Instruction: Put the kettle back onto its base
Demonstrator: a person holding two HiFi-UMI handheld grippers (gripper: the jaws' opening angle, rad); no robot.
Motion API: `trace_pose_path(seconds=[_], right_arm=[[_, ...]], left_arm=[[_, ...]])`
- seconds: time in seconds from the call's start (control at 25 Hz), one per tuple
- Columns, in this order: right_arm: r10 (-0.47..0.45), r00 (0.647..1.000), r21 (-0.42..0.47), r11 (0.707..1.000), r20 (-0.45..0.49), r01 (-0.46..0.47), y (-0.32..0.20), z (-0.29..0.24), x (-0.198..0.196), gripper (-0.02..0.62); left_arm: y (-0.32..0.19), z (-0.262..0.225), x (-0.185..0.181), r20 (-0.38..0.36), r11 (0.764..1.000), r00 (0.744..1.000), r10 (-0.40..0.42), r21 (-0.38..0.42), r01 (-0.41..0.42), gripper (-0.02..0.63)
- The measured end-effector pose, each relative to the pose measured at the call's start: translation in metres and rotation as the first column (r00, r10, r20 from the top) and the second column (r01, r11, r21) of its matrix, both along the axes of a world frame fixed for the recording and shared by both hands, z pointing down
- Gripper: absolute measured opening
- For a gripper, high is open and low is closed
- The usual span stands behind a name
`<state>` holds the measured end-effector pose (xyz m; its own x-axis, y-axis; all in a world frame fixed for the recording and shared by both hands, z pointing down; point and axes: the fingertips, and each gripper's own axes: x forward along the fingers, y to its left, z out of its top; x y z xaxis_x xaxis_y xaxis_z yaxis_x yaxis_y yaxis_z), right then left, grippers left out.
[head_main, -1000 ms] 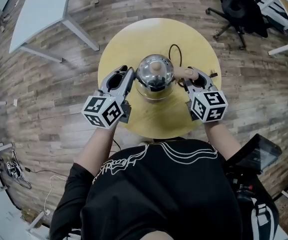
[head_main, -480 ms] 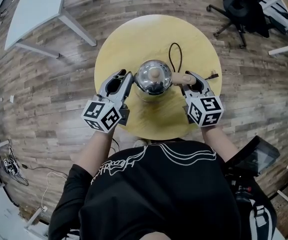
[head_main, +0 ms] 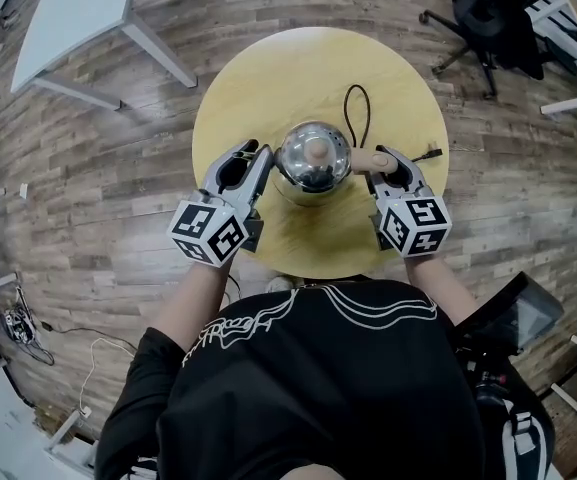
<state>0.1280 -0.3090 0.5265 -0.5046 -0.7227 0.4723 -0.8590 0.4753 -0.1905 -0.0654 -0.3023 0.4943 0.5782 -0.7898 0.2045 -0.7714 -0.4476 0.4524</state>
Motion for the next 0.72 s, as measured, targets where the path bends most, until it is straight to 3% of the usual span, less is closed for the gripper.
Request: trace_pose_path(seconds=[0.44, 0.72], right_arm=[[0.011, 0.999, 0.011, 1.000, -0.044, -0.010, 0.0065, 0.0106, 0.0016, 0.114], [0.018, 0.999, 0.006, 1.000, -0.044, -0.018, 0.0054, 0.0097, 0.0017, 0.114]], left_arm=[[0.0037, 0.0072, 0.0024, -0.010, 1.000, 1.000, -0.005, 0.014, 0.005, 0.107], [-0.0009, 0.0101, 0.0023, -0.027, 0.999, 1.000, -0.005, -0.046, 0.004, 0.104]])
